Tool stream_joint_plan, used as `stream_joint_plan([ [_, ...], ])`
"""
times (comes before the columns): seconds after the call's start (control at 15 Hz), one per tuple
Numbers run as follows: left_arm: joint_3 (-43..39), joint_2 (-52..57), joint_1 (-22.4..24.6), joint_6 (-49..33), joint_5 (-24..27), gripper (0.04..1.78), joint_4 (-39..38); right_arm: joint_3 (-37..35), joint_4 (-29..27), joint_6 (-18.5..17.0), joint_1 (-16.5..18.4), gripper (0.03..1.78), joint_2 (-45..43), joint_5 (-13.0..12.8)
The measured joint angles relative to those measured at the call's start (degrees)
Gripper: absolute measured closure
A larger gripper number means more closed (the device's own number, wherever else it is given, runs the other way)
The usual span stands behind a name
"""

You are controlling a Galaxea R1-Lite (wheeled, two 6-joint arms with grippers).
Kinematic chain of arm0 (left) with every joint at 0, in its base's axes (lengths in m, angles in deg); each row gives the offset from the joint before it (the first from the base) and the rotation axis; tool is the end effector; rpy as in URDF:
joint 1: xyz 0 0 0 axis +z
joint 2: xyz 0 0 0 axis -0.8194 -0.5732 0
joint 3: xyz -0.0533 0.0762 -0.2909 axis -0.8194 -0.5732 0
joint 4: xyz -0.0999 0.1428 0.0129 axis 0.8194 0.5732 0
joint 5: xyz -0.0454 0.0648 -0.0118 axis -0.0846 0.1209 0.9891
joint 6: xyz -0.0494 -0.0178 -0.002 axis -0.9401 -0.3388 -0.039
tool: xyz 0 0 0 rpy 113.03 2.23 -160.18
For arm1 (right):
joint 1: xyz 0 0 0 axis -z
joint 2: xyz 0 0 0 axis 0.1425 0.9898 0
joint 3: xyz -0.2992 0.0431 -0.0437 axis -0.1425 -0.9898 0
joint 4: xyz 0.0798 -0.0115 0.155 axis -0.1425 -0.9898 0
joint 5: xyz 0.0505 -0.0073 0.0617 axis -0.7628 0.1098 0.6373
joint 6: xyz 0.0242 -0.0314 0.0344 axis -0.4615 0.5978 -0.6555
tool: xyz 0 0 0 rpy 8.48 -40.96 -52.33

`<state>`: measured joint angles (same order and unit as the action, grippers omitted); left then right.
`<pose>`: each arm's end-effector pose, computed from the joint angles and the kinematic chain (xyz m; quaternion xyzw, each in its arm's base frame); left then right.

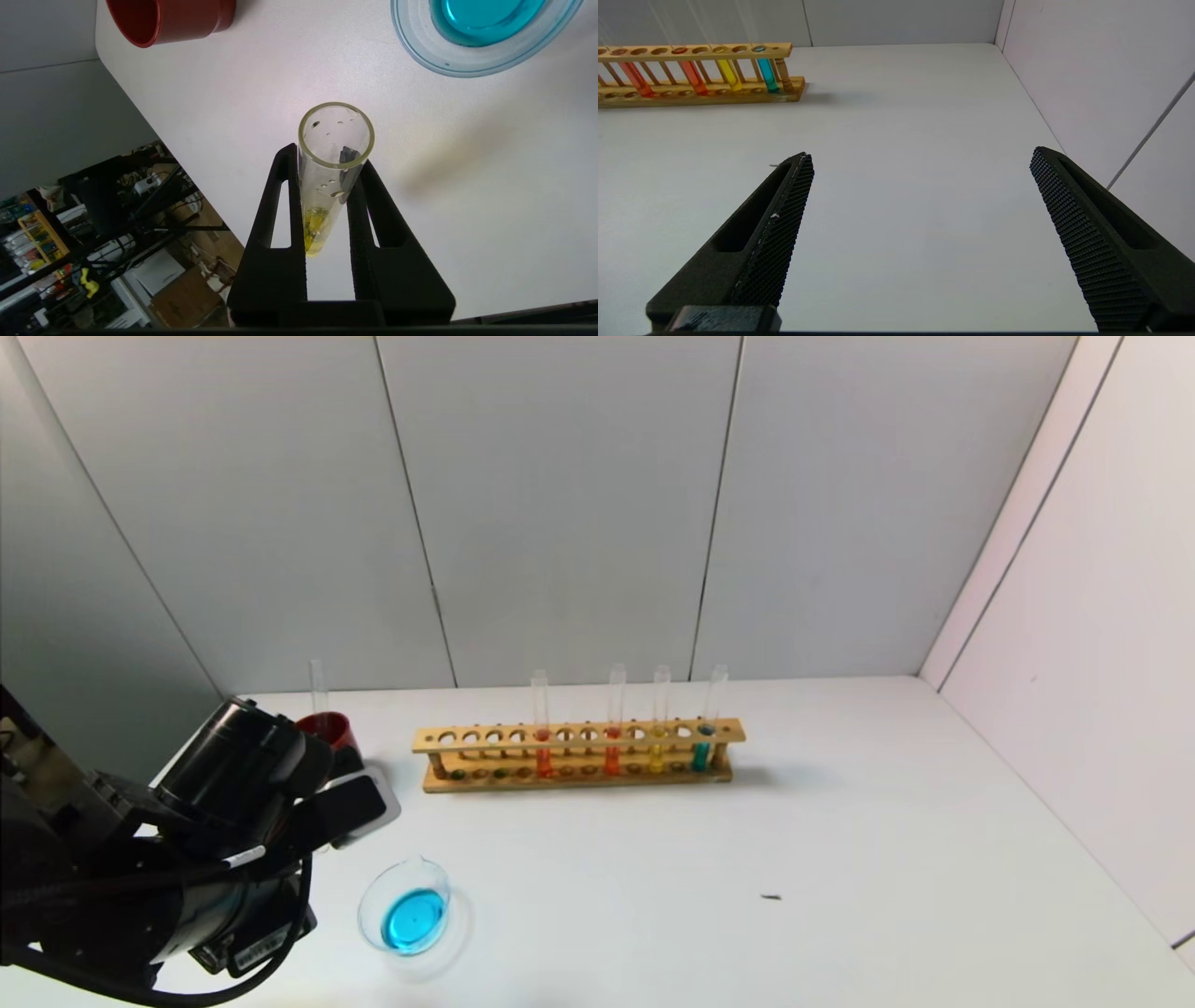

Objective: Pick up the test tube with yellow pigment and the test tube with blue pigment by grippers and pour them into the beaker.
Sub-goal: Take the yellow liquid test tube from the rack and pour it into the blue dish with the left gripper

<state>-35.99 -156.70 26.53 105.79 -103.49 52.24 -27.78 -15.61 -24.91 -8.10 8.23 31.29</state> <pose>0.1941 -0.0766 0.1480 0.4514 0.4009 -0.1073 0.7899 -0.0166 -0.0004 0.0752 0.0081 0.0104 -0.0047 0.9999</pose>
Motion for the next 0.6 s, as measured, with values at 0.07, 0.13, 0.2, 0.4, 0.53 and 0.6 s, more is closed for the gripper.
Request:
stream_joint_plan([
  [0.07, -0.3, -0.6, 0.0, 1.8, 0.0, 1.51, 0.4, 0.0, 0.0, 0.0, 0.0, 0.11, 0.0, 0.0],
  [0.13, -0.4, -1.3, 0.0, 3.3, 0.0, 1.51, 1.4, 0.0, 0.0, 0.0, 0.0, 0.11, 0.0, 0.0],
  [0.2, -0.5, -2.2, 0.0, 4.0, -0.2, 1.51, 2.6, 0.0, 0.0, 0.0, 0.0, 0.11, 0.0, 0.0],
  [0.4, -0.3, -5.0, -0.3, 5.1, -0.7, 1.51, 6.2, 0.0, 0.0, 0.0, 0.0, 0.11, 0.0, 0.0],
  [0.53, 0.2, -6.6, -0.5, 5.9, -0.8, 1.51, 7.4, 0.0, 0.0, 0.0, 0.0, 0.11, 0.0, 0.0],
  [0.6, 0.7, -7.4, -0.5, 7.0, -0.9, 1.51, 7.8, 0.0, 0.0, 0.0, 0.0, 0.11, 0.0, 0.0],
])
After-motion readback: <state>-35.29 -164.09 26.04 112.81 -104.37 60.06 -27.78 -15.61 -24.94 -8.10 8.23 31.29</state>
